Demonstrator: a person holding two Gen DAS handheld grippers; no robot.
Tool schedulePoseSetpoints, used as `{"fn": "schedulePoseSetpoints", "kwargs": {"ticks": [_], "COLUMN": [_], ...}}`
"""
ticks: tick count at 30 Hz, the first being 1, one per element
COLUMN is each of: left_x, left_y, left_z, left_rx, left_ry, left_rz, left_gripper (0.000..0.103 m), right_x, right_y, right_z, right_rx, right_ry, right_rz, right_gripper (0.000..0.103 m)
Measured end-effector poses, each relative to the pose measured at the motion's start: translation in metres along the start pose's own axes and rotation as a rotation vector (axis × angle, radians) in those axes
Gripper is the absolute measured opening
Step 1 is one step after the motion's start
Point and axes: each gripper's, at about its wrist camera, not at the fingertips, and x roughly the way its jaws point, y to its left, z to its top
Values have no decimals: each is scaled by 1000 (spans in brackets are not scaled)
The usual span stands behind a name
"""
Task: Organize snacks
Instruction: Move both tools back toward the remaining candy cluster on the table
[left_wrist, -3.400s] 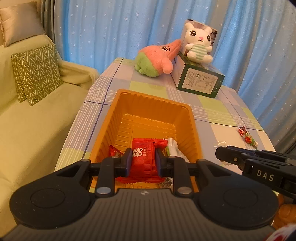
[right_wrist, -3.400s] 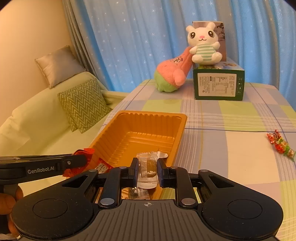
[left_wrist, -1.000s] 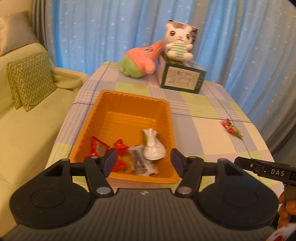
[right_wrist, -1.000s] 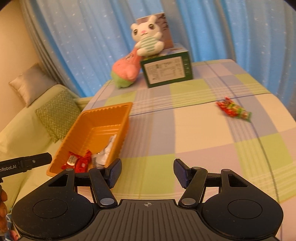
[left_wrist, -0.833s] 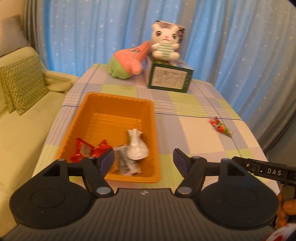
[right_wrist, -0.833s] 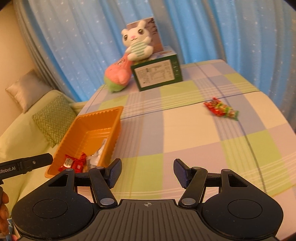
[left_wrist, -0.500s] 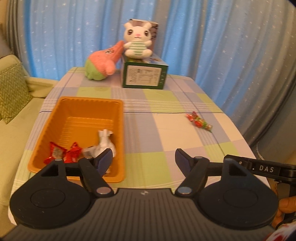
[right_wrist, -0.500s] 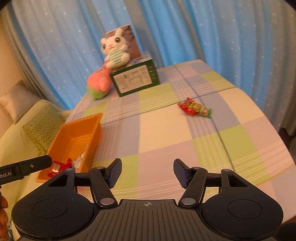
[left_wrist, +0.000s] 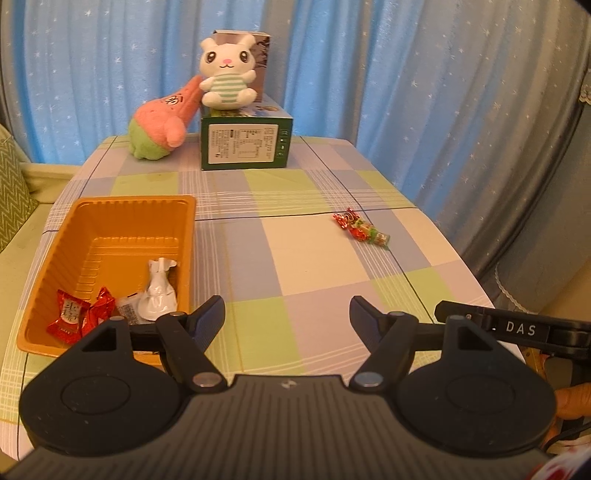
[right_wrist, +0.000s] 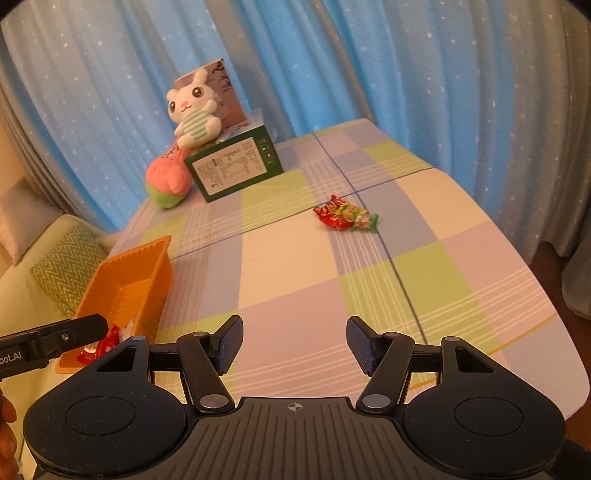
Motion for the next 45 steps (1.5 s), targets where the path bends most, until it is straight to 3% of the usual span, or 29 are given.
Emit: {"fn": "schedulePoseSetpoints", "kwargs": {"ticks": [19,30,38,45], "left_x": [50,117,171,212], "left_y": [-27,-43,-49,-50], "left_z": [12,30,44,51], "left_rx": [46,80,80,76], "left_ry": [55,66,88,93], "left_rz": [-44,-52,-72,-62], "left_gripper": [72,72,72,72], "right_x": [18,70,124,168], "right_y": [-44,-73,-80,-87], "right_z": [15,39,49,62], "right_rx": [-2,-141,-347,-453], "right_ry": [-15,0,15,16], "right_rz": [-59,-80,-91,-88], "right_gripper": [62,62,62,62]}}
